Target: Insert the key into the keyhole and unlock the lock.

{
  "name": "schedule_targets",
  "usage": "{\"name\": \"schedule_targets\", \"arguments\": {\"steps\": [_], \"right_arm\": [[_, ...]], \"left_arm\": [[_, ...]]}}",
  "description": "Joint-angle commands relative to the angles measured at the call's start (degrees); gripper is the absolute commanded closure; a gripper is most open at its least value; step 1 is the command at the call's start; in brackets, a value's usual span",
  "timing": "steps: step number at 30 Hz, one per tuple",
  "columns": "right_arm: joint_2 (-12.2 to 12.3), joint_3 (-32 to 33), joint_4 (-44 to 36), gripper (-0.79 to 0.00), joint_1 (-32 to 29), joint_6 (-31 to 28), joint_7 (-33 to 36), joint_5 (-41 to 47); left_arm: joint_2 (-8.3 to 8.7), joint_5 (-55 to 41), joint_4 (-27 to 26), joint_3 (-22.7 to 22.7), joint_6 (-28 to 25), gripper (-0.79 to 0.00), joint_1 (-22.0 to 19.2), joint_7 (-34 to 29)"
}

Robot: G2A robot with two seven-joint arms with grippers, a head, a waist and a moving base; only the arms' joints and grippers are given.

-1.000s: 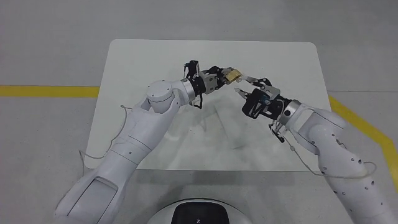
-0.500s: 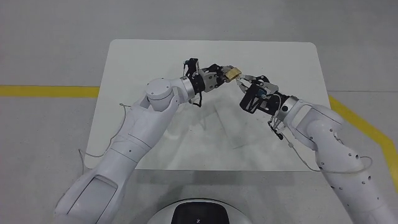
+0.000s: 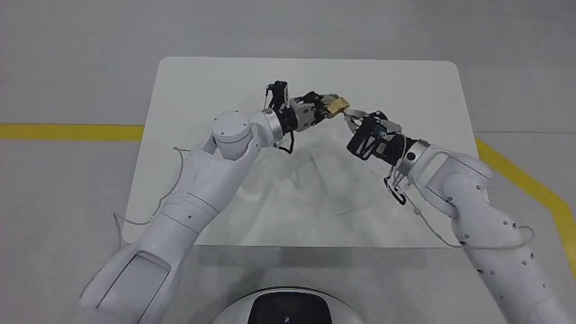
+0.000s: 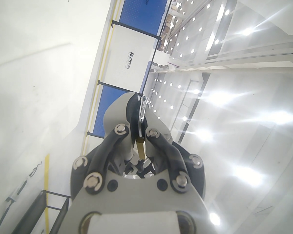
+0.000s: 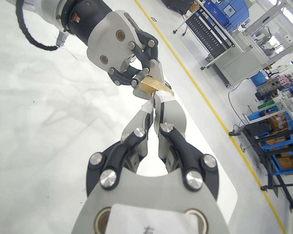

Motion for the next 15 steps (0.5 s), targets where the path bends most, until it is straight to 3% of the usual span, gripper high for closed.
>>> {"name": "schedule_targets", "arguments": {"steps": [1, 15], "right_arm": [[-0.3, 0.4, 1.0, 0.0, -0.1, 0.5, 0.1, 5.2], [-0.9, 3.0, 7.7, 0.0, 1.8, -5.6, 5.0, 26.5]], "left_arm": [[0.05, 1.7, -0.8, 0.3, -0.6, 0.0, 0.1, 0.7], [0.82, 11.1, -5.3, 0.4, -5.2, 0.0, 2.3, 3.2]]}}
